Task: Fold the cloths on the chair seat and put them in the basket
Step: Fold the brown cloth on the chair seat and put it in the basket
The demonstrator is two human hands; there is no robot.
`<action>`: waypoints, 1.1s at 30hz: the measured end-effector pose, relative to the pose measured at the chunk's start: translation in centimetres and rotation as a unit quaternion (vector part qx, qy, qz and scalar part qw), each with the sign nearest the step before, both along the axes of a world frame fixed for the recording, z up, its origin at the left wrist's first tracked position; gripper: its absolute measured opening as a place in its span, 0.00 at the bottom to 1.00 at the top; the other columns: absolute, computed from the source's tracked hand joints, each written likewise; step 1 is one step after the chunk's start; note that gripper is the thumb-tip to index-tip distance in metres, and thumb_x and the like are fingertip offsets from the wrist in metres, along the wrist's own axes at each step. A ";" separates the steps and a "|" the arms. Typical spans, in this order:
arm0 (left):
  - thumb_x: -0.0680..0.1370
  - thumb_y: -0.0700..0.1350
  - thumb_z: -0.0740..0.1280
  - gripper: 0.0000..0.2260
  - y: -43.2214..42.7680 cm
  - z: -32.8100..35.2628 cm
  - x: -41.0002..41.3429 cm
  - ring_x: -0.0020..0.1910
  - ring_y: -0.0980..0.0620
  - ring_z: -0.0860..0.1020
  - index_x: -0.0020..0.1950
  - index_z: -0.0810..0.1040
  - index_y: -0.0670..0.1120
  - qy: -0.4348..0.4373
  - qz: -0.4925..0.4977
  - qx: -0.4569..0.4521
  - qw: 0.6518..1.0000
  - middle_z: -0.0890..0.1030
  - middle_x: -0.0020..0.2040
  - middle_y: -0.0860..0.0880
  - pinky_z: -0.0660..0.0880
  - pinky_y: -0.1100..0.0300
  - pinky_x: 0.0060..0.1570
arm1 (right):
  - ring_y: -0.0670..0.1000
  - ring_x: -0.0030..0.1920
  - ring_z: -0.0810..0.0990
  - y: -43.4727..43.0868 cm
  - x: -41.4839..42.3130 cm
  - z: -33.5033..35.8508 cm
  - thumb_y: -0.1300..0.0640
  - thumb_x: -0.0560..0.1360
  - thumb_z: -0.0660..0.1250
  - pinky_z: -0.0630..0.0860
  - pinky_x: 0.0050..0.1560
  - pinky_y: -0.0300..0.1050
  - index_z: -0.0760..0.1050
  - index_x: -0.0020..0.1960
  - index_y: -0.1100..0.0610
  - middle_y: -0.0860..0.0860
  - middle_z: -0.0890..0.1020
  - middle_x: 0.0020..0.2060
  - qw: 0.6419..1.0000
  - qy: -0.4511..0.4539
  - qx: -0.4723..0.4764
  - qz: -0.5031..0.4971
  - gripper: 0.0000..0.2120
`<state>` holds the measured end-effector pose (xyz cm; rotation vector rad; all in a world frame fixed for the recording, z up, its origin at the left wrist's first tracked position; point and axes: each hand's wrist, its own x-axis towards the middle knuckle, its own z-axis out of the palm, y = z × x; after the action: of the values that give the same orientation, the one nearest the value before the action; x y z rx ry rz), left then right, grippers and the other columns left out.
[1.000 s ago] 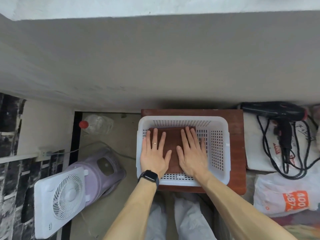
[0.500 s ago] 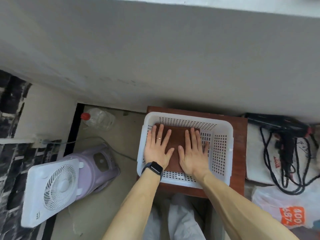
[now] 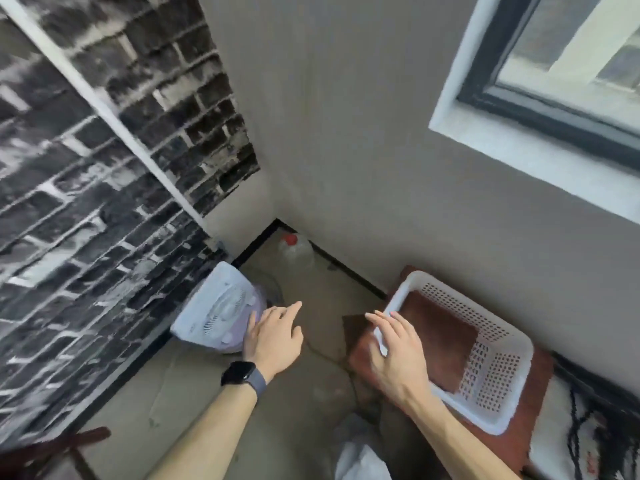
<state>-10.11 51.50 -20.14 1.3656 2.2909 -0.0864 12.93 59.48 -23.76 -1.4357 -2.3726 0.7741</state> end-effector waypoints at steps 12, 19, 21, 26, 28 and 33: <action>0.81 0.49 0.61 0.18 -47.1 5.9 -13.7 0.65 0.42 0.75 0.71 0.72 0.51 0.013 0.505 0.074 0.860 0.78 0.65 0.45 0.70 0.55 0.62 | 0.57 0.54 0.79 -31.2 -30.9 9.7 0.55 0.76 0.63 0.70 0.57 0.45 0.78 0.59 0.52 0.48 0.83 0.50 0.860 0.143 0.052 0.487 0.13; 0.78 0.55 0.61 0.18 -67.8 10.2 -11.4 0.62 0.48 0.78 0.68 0.74 0.57 0.078 0.693 0.113 0.708 0.79 0.64 0.52 0.72 0.51 0.63 | 0.53 0.51 0.79 -52.1 -38.4 12.5 0.56 0.77 0.67 0.69 0.55 0.40 0.75 0.61 0.49 0.46 0.83 0.49 0.720 0.188 0.038 0.667 0.13; 0.80 0.53 0.61 0.18 -71.8 11.2 -10.8 0.63 0.48 0.77 0.69 0.74 0.55 0.092 0.727 0.148 0.664 0.79 0.65 0.51 0.72 0.51 0.64 | 0.52 0.57 0.79 -56.6 -40.3 13.1 0.55 0.79 0.67 0.70 0.60 0.41 0.77 0.64 0.48 0.45 0.83 0.55 0.693 0.171 0.012 0.700 0.13; 0.80 0.52 0.62 0.18 -79.9 12.6 -10.6 0.65 0.47 0.75 0.69 0.74 0.51 0.129 0.785 0.177 0.580 0.77 0.66 0.48 0.72 0.53 0.63 | 0.52 0.60 0.78 -66.6 -44.7 14.6 0.57 0.78 0.69 0.77 0.61 0.52 0.80 0.60 0.48 0.44 0.83 0.56 0.630 0.196 -0.021 0.751 0.12; 0.80 0.52 0.62 0.18 -82.4 13.1 -10.5 0.68 0.47 0.73 0.70 0.73 0.53 0.141 0.810 0.186 0.538 0.74 0.69 0.49 0.70 0.53 0.65 | 0.49 0.58 0.78 -70.1 -46.5 15.1 0.58 0.76 0.69 0.76 0.61 0.52 0.81 0.59 0.49 0.44 0.84 0.54 0.597 0.214 -0.030 0.773 0.12; 0.80 0.55 0.61 0.21 -88.6 13.6 -9.4 0.72 0.47 0.68 0.73 0.71 0.55 0.163 0.848 0.189 0.467 0.69 0.74 0.48 0.65 0.52 0.70 | 0.44 0.56 0.74 -78.3 -49.6 15.4 0.56 0.78 0.68 0.73 0.61 0.48 0.80 0.60 0.48 0.43 0.82 0.55 0.543 0.190 -0.051 0.817 0.11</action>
<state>-19.50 -37.11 -6.52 -1.4592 2.8620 0.8741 -36.72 -18.84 -8.34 1.4065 -2.5662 1.2293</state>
